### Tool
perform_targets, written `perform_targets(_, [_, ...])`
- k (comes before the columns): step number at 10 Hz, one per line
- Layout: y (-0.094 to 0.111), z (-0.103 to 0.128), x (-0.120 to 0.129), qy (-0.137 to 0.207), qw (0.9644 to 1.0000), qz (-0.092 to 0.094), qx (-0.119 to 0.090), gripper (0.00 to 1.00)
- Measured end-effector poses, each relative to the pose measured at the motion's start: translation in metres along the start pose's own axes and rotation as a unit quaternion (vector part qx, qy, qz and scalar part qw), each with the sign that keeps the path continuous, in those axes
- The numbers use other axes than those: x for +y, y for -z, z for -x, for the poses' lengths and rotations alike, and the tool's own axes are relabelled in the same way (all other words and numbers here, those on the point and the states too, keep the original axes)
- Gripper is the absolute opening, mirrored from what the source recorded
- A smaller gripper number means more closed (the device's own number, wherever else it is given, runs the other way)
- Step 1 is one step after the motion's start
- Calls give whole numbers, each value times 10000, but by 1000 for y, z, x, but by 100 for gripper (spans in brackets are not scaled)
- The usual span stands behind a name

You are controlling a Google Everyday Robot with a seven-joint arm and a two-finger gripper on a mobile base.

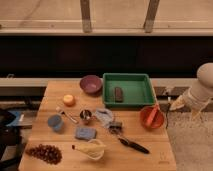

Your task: Place towel in purple bowl

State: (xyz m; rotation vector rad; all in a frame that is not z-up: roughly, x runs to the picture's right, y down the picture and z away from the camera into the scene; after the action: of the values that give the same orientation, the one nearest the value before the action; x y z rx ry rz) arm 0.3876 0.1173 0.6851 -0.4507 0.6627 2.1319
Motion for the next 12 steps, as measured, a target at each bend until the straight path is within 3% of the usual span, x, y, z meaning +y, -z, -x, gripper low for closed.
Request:
perform_targets(5, [1,1,0,6,10000,0,-14,65])
perform_targets(7, [1,0,12,267,9996,0,13,65])
perform_targets(9, [-4,-7,44,675,9977,-22,71,65])
perform_targets(11, [-12,-18,93,1196,9927,-32,146,65])
perform_targets(12, [-17,-27,119,1508,9884,-43,195,65])
